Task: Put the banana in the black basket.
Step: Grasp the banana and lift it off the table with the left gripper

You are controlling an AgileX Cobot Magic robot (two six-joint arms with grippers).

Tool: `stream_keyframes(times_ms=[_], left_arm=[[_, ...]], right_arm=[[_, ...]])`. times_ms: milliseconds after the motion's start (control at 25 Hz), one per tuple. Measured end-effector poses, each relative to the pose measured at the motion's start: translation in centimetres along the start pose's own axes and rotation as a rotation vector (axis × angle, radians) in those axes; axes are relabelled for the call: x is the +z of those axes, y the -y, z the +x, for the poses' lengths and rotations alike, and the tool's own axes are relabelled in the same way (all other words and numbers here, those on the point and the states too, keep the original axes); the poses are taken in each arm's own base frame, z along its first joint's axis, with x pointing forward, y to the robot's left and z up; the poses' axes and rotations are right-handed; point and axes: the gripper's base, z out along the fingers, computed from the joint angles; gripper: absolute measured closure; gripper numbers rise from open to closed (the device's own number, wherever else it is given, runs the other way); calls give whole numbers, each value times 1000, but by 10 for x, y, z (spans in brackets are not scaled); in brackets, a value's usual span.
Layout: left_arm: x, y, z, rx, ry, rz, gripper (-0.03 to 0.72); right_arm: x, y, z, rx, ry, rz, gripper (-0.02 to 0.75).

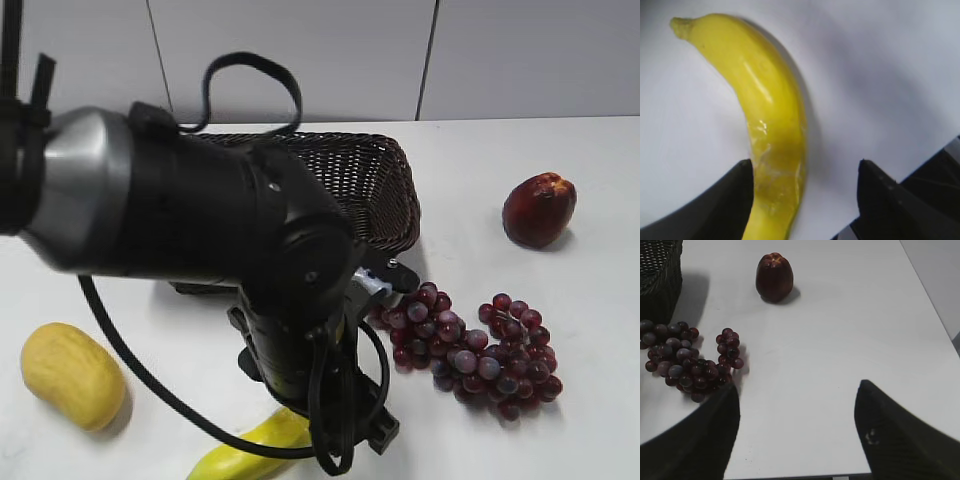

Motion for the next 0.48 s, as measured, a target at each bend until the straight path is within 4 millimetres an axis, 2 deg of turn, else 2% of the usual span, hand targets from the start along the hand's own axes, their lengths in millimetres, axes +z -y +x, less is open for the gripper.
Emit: stream_keyframes(times_ms=[480], left_arm=[[29,-4,-3,26,-26,-60,68]], right_arm=[[0,0,0,0,0,0,166]])
